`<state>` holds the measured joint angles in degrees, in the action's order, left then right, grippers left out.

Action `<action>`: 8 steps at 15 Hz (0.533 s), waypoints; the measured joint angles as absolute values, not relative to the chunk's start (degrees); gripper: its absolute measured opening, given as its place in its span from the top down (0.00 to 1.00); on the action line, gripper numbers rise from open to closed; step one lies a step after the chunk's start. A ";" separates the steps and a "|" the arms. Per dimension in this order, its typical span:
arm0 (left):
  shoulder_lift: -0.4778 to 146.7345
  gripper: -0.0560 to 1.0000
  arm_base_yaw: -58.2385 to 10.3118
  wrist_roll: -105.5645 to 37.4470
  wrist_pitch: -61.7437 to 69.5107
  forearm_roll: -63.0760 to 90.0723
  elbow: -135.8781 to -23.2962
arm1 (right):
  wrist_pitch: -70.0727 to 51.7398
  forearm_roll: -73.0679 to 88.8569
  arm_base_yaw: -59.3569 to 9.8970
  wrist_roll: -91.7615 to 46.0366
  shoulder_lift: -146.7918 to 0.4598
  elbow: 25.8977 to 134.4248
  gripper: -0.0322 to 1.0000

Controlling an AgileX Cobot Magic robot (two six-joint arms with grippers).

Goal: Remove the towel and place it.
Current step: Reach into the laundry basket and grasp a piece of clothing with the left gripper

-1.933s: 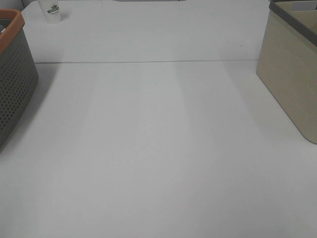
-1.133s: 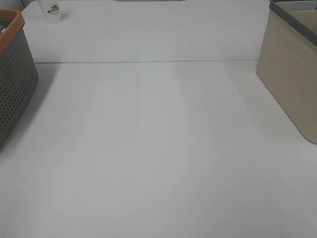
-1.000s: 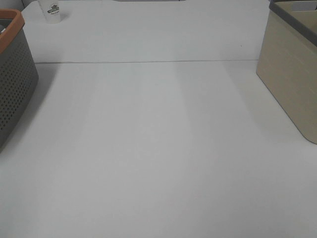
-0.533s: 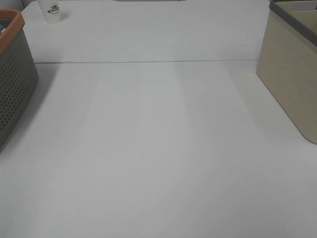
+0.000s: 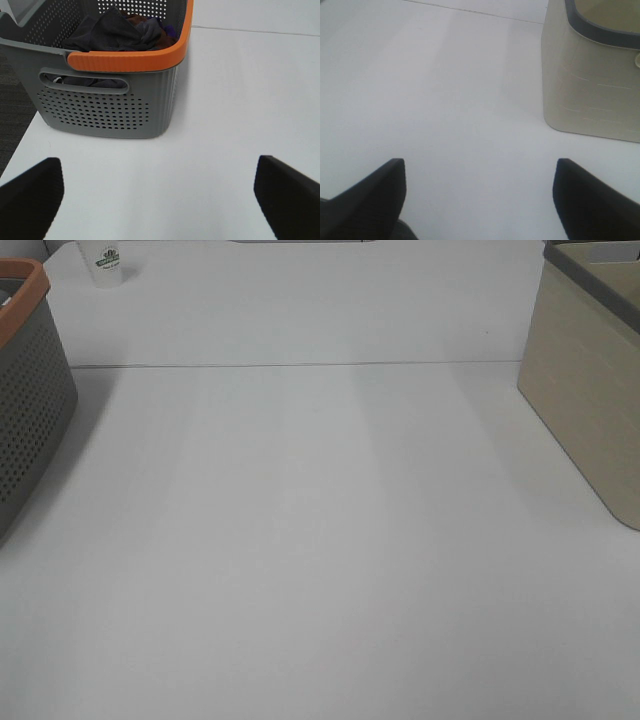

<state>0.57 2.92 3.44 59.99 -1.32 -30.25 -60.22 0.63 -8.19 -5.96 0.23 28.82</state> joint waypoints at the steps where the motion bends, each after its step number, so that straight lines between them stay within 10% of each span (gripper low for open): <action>1: 1.66 0.03 2.92 3.44 59.93 -1.43 -30.94 | -60.22 0.63 -8.19 -5.96 0.23 28.82 0.20; 8: 14.04 0.03 2.92 4.98 59.36 -5.50 -37.64 | -60.22 0.63 -8.19 -5.96 0.23 28.82 0.20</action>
